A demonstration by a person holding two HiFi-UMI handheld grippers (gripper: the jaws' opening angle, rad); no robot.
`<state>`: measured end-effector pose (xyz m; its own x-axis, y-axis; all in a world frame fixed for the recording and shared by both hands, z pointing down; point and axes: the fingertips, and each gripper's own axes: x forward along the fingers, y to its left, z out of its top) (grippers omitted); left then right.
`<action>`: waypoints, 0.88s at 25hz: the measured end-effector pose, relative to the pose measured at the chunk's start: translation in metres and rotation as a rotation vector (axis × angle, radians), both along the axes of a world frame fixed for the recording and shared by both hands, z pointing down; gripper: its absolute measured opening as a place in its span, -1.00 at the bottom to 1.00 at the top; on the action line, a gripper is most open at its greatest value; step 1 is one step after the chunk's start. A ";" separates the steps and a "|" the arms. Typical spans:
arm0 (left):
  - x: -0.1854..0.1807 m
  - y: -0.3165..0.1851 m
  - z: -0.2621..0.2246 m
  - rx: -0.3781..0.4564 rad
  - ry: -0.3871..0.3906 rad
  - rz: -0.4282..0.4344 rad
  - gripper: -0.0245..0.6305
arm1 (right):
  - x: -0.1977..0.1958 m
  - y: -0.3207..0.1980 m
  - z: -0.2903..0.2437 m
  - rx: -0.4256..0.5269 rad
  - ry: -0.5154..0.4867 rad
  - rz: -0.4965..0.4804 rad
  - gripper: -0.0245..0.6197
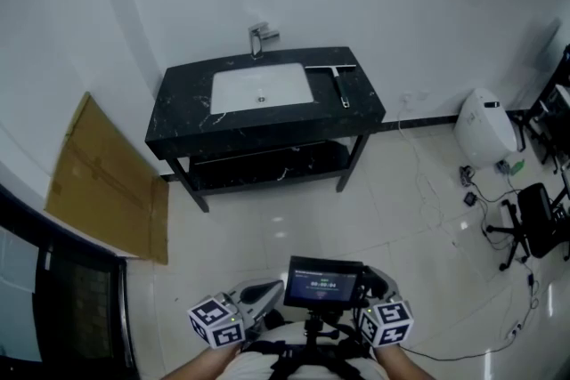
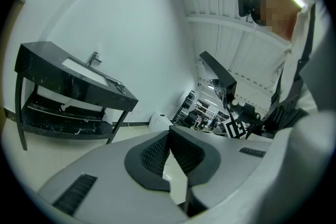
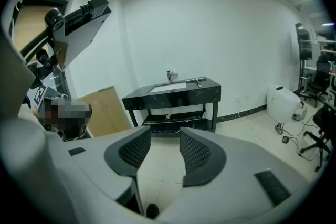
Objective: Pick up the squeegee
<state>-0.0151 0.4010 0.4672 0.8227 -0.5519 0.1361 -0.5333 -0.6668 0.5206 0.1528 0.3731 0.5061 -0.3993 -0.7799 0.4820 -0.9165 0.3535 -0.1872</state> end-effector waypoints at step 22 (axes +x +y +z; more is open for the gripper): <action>-0.059 0.003 -0.003 -0.018 0.061 0.006 -0.93 | -0.033 -0.003 -0.013 0.029 0.033 0.072 -0.37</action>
